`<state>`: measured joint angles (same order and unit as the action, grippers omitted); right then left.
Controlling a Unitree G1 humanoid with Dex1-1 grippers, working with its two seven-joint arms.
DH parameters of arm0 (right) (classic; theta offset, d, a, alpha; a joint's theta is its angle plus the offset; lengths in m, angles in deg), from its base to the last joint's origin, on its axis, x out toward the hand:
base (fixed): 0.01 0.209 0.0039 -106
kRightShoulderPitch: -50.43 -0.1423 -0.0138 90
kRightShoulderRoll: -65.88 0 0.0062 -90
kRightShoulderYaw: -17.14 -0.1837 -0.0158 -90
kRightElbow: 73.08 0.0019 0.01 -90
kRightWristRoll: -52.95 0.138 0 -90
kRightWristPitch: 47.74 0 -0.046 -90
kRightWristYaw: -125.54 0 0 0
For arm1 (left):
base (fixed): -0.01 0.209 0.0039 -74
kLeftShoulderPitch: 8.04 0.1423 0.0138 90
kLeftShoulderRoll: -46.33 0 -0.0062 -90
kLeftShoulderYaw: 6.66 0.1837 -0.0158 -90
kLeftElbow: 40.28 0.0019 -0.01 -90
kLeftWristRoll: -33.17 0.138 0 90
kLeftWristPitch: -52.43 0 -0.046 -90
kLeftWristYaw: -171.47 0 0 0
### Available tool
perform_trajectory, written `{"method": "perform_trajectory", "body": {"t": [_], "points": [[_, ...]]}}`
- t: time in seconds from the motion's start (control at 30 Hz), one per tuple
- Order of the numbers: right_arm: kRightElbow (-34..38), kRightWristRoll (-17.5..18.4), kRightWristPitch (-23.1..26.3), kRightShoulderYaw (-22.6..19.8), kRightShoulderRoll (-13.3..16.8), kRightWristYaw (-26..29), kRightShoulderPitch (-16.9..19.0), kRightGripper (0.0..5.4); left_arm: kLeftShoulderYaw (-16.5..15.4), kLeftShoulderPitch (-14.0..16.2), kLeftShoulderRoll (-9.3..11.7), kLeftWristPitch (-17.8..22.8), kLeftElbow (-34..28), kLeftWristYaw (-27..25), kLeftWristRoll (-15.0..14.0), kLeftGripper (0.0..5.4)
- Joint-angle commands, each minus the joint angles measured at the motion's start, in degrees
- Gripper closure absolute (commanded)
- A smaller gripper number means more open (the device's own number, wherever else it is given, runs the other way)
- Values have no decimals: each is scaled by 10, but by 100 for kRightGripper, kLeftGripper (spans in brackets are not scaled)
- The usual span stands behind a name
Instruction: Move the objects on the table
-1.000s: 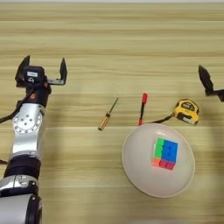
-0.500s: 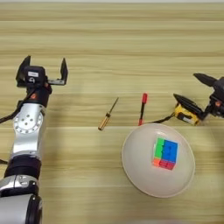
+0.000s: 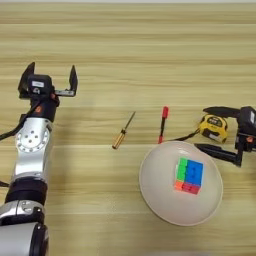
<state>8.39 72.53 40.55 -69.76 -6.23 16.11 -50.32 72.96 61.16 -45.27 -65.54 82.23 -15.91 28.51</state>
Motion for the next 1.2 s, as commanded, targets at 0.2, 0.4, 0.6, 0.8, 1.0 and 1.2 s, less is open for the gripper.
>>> {"method": "perform_trajectory", "body": {"t": [0.2, 0.4, 0.6, 0.8, 1.0, 1.2], "points": [[15, -33, 7, 50, 35, 44, 23, 1, 4, 10, -3, 6, -14, 6, 9, 0], [25, -43, 6, 73, 44, 63, 34, 1, 6, 11, -3, 7, -16, 8, 9, 0], [37, -53, 7, 83, 43, 56, 40, 1, 6, 12, -2, 7, -18, 8, 9, 0], [20, -80, -3, 93, 37, 32, 37, 1, 7, 13, -2, 8, -20, 8, 8, 0], [12, -112, -6, 111, 39, 14, 37, 1, 6, 14, -2, 8, -20, 8, 8, 0], [6, -128, -9, 126, 34, 4, 36, 1, 6, 14, -1, 8, -21, 7, 7, 0]]}}
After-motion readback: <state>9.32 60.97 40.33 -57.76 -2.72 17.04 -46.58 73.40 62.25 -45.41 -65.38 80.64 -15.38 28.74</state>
